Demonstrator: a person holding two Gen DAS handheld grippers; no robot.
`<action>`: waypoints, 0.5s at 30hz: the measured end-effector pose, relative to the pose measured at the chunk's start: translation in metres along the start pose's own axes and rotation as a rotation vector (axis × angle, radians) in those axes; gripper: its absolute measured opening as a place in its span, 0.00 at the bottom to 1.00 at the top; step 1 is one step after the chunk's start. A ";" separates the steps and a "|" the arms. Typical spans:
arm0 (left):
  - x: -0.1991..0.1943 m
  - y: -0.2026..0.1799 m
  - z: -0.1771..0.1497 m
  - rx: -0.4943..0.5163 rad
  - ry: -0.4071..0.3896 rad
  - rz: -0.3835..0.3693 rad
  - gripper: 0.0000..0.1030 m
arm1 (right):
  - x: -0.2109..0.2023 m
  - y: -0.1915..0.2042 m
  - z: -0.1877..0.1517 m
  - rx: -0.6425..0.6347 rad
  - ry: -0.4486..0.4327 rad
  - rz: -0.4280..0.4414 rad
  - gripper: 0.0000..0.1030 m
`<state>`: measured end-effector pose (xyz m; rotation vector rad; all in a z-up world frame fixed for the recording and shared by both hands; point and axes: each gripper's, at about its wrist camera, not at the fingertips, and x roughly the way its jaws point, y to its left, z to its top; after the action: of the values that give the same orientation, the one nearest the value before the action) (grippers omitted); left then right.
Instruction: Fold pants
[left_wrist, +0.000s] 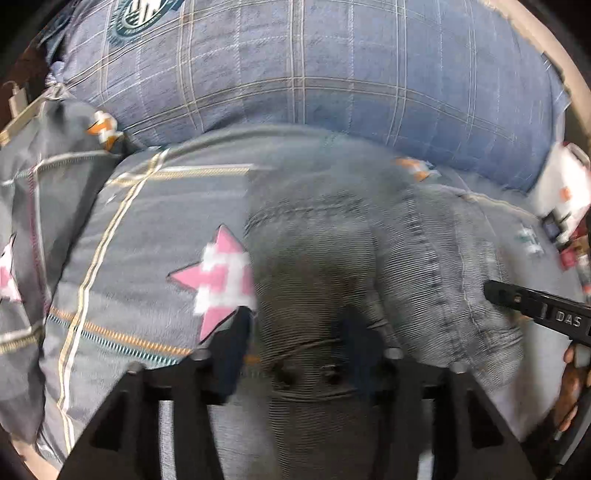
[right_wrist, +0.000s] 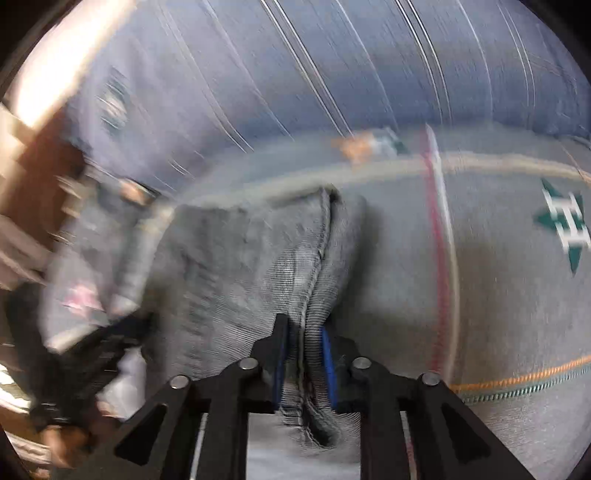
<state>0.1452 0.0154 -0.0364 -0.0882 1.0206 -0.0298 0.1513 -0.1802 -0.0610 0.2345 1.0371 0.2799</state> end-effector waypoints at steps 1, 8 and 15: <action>-0.005 0.003 -0.003 -0.008 -0.025 -0.003 0.66 | 0.006 -0.004 -0.007 0.002 0.000 -0.022 0.39; -0.063 0.010 -0.026 -0.054 -0.142 -0.049 0.85 | -0.053 0.020 -0.032 -0.086 -0.158 0.012 0.58; -0.039 -0.002 -0.051 -0.083 -0.069 0.015 0.86 | -0.018 0.024 -0.069 -0.169 -0.087 -0.090 0.64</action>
<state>0.0814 0.0124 -0.0300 -0.1559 0.9532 0.0286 0.0796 -0.1596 -0.0730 0.0464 0.9297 0.2720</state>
